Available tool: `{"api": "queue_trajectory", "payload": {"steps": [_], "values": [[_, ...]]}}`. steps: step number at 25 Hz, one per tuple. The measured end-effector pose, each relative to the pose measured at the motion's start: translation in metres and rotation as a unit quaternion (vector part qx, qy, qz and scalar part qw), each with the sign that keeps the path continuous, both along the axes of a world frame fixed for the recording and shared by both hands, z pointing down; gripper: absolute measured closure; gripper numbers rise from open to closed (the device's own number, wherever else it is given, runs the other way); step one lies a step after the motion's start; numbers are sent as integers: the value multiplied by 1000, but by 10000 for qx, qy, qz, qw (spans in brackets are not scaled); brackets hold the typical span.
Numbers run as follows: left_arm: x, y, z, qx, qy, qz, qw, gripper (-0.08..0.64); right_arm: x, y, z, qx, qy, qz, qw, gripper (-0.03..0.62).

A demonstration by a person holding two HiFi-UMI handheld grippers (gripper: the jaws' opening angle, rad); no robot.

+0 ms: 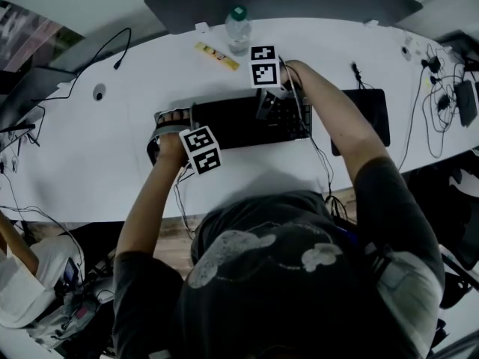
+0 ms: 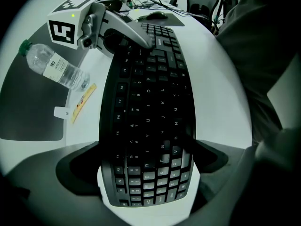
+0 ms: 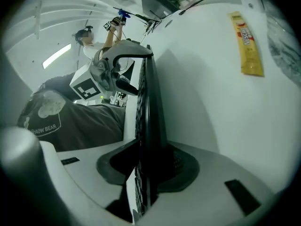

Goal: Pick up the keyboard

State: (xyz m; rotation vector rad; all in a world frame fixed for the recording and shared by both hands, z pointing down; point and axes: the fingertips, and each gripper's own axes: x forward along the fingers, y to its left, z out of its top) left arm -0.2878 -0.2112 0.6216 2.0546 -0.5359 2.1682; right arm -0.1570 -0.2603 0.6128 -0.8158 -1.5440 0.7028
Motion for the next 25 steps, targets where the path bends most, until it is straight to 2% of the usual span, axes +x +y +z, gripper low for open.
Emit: {"api": "queue_trajectory", "payload": {"steps": [3,6,10,14,17,21,25], "values": [[2,2,-6,146,-30,55,9999,-28,2,5,-7,-91,-99,99,9999,500],[4,0,-18,476,11,55,9989,-28,4,9,-18,-119,-308,249,9991,520],[11,-1,-36,851,182,-197,9960,-28,6,15,-32,-38,-655,564,9962,535],[18,-1,-48,1124,248,-351,9927,-26,13,24,-38,40,-772,854,9933,535],[18,-1,-58,1300,370,-615,9889,-28,21,28,-42,103,-851,1078,9905,535],[14,-2,-74,1564,662,-1140,9789,-28,28,30,-53,134,-1119,1514,9820,535],[9,-4,-91,1916,996,-1849,9587,-26,28,26,-68,307,-1685,2127,9620,535]]}}
